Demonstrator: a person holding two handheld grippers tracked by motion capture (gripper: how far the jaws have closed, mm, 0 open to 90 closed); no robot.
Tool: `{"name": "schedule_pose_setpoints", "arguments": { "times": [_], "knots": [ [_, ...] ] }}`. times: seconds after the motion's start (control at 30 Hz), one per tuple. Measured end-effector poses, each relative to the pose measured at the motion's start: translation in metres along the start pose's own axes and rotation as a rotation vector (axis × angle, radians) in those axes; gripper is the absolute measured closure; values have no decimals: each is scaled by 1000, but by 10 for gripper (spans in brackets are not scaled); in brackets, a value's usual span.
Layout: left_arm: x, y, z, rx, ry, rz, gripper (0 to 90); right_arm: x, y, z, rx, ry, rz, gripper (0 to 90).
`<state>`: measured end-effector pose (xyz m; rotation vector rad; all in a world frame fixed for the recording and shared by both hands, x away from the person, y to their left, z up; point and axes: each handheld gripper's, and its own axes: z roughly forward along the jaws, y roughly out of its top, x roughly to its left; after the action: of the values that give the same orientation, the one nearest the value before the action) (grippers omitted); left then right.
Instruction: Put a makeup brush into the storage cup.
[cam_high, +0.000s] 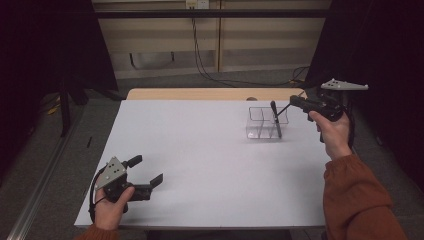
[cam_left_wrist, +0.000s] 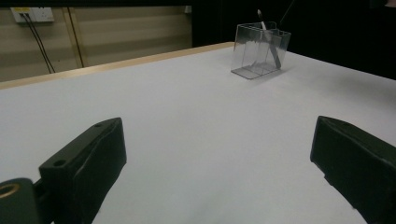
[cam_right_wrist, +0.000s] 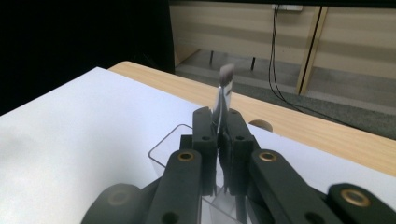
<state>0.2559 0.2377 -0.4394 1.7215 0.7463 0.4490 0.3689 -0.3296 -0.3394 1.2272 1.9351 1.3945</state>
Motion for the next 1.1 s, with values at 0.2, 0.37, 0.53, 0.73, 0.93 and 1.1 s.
{"name": "schedule_pose_setpoints", "arguments": {
  "times": [0.2, 0.37, 0.53, 0.73, 0.93, 1.1],
  "knots": [
    [0, 0, 0, 4, 3, 7, 36, -4, -3, 7, 45, -28, -16, 858],
    [1, 0, 1, 11, -3, 5, 36, -6, -4, 11, 66, -39, -23, 858],
    [0, 0, 1, 12, -5, 10, 36, -6, -6, 15, 91, -44, -31, 858],
    [1, 0, 0, 13, -3, 10, 36, -8, -8, 20, 107, -53, -29, 858],
    [1, 0, 0, 19, -2, 19, 36, -7, -10, 23, 125, -48, -32, 858],
    [1, 0, 0, 19, -1, 21, 36, -8, -11, 26, 134, -45, -29, 858]
  ]
}}
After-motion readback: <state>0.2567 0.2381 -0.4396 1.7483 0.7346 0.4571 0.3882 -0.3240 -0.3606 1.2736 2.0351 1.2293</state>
